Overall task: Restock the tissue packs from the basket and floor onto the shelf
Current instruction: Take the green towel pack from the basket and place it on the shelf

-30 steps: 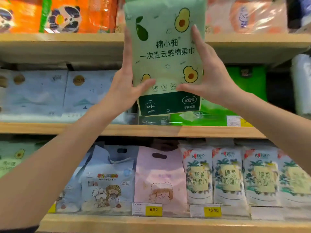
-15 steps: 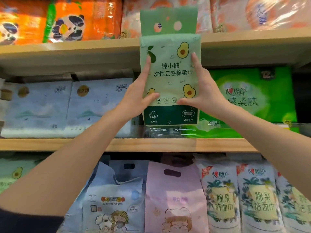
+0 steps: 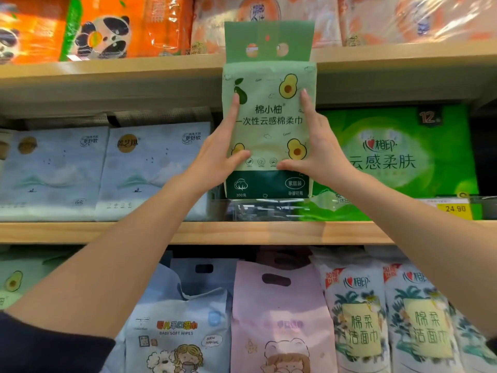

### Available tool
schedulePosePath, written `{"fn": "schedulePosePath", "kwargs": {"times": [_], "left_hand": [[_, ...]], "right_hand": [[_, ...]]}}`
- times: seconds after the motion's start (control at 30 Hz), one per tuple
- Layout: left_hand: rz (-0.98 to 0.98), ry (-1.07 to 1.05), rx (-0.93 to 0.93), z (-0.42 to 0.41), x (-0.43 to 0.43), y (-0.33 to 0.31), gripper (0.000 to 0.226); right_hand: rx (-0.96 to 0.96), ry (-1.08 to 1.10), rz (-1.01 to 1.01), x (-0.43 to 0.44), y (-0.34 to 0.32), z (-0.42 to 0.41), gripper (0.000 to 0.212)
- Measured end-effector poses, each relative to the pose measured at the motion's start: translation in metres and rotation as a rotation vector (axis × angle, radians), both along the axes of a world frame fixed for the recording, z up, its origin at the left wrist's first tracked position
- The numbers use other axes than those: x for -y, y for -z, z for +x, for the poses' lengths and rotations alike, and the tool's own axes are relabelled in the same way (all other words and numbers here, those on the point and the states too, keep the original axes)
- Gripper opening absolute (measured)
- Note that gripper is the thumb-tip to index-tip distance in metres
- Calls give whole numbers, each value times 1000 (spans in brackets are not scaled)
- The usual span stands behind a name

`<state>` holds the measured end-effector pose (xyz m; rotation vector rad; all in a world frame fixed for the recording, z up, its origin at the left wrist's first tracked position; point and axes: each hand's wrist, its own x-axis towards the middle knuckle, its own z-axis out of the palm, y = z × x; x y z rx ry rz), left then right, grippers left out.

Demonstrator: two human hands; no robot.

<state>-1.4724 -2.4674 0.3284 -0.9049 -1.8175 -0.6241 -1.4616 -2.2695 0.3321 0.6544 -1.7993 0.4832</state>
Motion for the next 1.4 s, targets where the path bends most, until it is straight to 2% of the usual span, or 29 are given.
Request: {"fn": "schedulePosePath", "kwargs": {"times": [0.23,0.43,0.87,1.1,1.4], "left_hand": [[-28,-70,132,-35,4,21,94],[-57,-131,210,-51,5,14,94],[-152,-287,341,-76,4,6,96],[-136,-323,375,-87,8,4,97],[-81,-309,331,-85,8,6,99]], "right_hand": [[214,57,4,8,20,-28,130],[332,99,16,8,11,-40,127],[411,286,159,4,6,-72,125],[420,279,163,4,6,-72,120],[422,275,132,4,7,-70,116]]}}
